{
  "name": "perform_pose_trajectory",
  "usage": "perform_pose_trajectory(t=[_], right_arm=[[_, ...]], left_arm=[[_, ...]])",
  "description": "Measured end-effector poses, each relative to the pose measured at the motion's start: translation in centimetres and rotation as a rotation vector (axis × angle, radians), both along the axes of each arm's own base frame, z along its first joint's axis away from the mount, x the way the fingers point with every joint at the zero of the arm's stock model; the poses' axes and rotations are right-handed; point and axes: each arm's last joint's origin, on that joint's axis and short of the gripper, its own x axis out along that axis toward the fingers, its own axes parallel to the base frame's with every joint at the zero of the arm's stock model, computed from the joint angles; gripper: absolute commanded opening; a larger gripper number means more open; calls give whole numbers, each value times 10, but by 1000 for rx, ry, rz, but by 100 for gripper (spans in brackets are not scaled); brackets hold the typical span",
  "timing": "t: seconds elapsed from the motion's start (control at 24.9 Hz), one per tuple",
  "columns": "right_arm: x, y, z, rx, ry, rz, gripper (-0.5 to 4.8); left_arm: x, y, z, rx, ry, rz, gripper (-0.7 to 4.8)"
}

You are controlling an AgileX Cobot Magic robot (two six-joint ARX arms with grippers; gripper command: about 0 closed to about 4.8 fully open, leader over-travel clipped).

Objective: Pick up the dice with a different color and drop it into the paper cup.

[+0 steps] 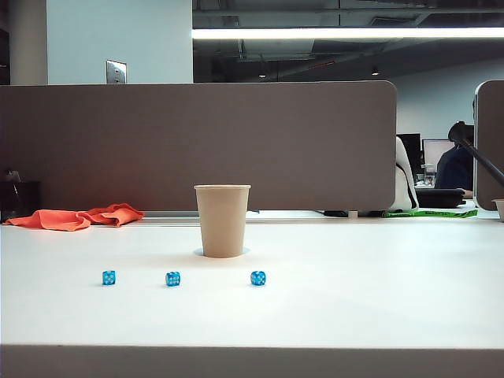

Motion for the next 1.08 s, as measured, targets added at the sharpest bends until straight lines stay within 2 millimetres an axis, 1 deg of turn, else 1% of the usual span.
perform_pose_trajectory(t=[0.08,0.16,0.28,0.44,0.52,0.56,0.64,0.72,0.92,1.08], right_arm=[[-3,0,-2,-17,16,31,-1],[-9,-3,-3,-28,9,20,-1],[-16,-4,-3,-27,-15,16,-1],[-15,-4,-6,-30,20,15,-1],[-14,-4,-8,-28,23,3,-1],[-13,-4,-11,-28,31,-8,-1],[-7,-5,-31,-21,58,-25,-1],[-5,-4,-39,0,67,-24,-1],[-5,-5,-36,26,32,-52,-1],[-5,-6,-36,29,32,-64,-1]], left_arm=[[0,0,-2,5,23,0,-6],[1,0,-5,12,53,-5,-6],[1,0,-5,11,50,-4,-6],[1,0,-6,11,51,-3,-6],[4,-1,-12,15,70,-3,-6],[5,-1,-15,17,78,-3,-6],[10,-2,-22,17,80,-3,-6],[13,-3,-25,14,65,-3,-6],[18,-4,-29,13,9,-12,-6],[22,-6,-40,70,9,-56,-6]])
